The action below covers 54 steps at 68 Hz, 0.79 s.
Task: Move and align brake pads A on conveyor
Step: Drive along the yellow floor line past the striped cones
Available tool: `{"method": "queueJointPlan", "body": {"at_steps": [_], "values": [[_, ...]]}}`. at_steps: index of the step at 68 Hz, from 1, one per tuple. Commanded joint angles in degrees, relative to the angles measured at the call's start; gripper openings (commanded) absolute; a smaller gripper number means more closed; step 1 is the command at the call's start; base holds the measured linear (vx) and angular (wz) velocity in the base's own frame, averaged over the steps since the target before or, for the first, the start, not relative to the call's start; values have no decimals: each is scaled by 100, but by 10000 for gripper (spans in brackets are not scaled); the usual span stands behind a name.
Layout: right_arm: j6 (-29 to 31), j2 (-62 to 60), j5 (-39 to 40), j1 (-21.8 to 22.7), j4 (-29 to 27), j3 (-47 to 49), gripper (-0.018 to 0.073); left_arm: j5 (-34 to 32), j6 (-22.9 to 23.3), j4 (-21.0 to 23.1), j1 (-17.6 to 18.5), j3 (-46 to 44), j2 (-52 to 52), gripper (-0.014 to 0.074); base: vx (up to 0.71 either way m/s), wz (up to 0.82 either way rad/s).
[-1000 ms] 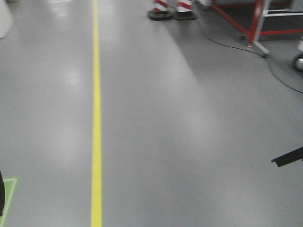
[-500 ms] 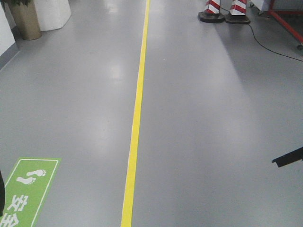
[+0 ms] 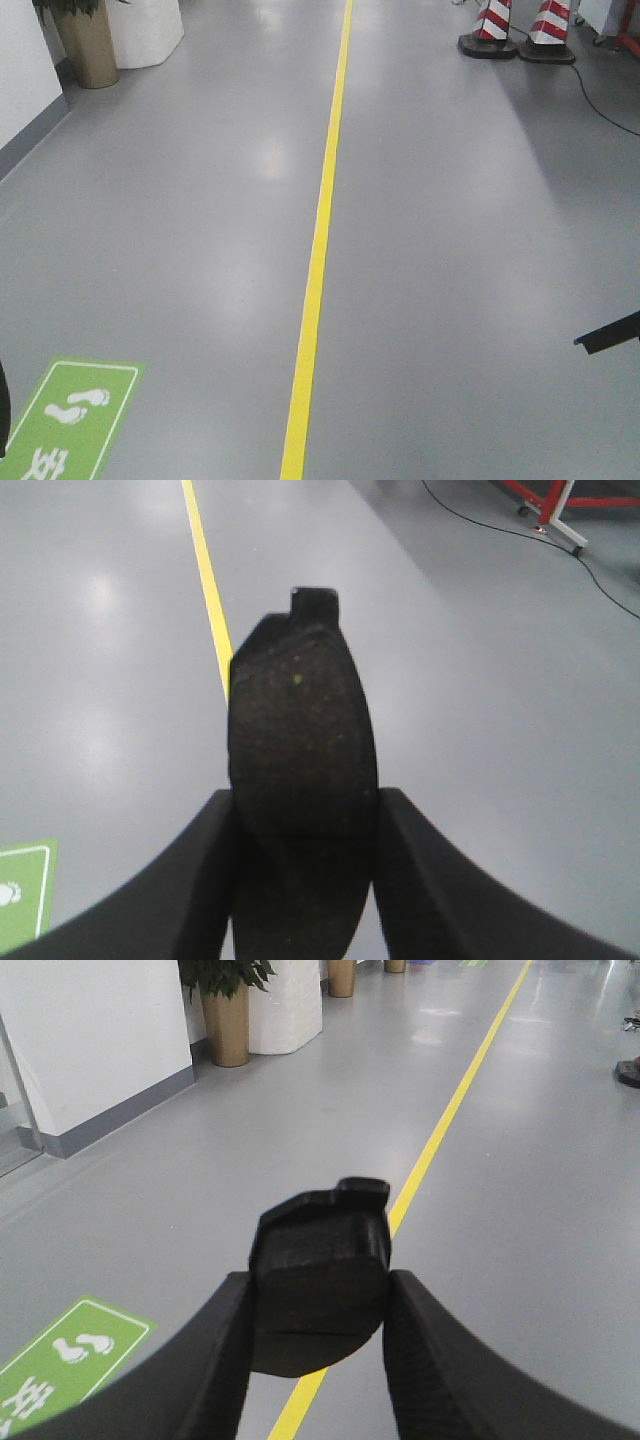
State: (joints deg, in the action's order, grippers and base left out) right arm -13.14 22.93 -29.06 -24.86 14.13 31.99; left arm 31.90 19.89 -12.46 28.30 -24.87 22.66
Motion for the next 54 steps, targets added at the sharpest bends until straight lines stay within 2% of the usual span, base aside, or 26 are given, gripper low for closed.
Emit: {"method": "queueJointPlan", "body": {"at_steps": [1, 54], "values": [[28, 28, 508, 24, 106, 164, -4, -522, 38, -48, 22, -167, 32, -6, 47, 4], [28, 28, 508, 24, 106, 164, -4, -522, 38, -48, 22, -167, 32, -6, 59, -12]]}}
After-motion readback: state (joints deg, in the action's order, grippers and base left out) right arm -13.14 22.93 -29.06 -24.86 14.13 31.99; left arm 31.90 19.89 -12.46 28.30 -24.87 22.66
